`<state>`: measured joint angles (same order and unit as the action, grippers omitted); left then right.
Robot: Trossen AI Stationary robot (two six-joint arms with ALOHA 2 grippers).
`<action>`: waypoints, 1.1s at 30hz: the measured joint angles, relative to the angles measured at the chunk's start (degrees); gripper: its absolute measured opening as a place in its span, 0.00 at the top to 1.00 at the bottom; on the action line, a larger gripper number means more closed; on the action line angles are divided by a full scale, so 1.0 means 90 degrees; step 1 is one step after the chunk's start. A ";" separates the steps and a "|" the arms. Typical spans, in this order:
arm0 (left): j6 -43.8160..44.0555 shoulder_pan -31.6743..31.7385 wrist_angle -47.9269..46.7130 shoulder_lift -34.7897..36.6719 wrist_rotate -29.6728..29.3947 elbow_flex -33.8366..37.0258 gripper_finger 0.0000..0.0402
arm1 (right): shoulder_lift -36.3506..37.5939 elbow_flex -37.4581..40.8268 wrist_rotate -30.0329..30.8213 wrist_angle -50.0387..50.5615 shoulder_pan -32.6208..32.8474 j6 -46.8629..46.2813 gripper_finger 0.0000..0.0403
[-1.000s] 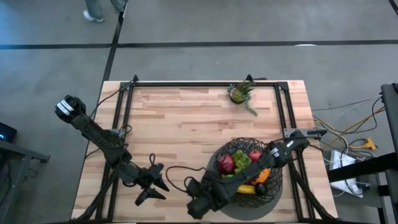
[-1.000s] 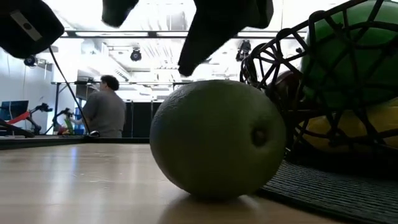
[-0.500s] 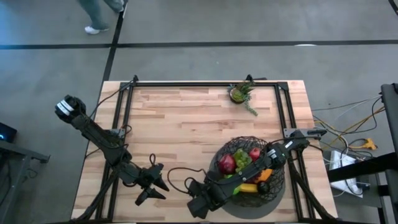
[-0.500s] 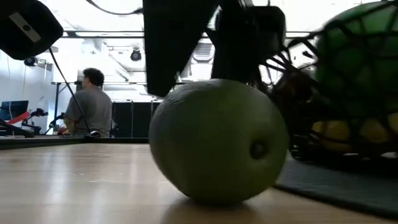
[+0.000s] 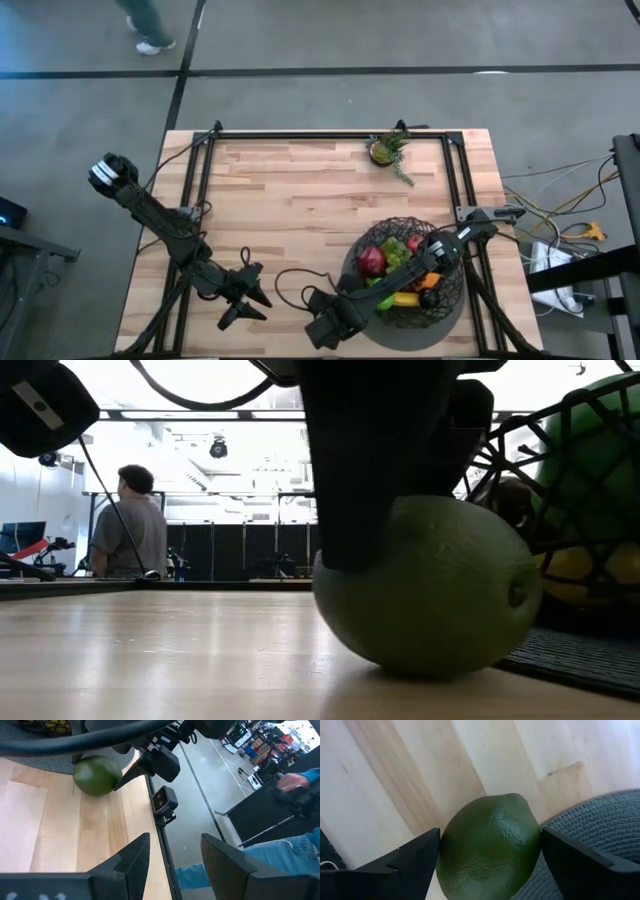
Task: Build produce basket
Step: Put the lime in the black wire basket
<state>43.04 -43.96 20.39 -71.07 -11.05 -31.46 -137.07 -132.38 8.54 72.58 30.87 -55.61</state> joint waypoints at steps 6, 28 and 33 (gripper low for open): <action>0.0008 0.0002 0.0002 0.0000 0.0002 0.0000 0.60 | 0.0026 0.0155 0.0022 0.0038 0.0000 -0.0034 0.30; 0.0011 0.0000 -0.0049 -0.0002 0.0026 0.0000 0.60 | 0.1030 -0.0274 0.1649 -0.0576 0.0231 -0.1005 0.40; 0.0013 -0.0003 -0.0047 -0.0002 0.0036 0.0000 0.60 | 0.1613 -0.0274 0.1863 0.0209 0.0548 -0.1319 0.40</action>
<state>43.16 -43.99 19.97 -71.09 -10.72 -31.46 -122.56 -134.85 25.30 74.46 35.81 -67.49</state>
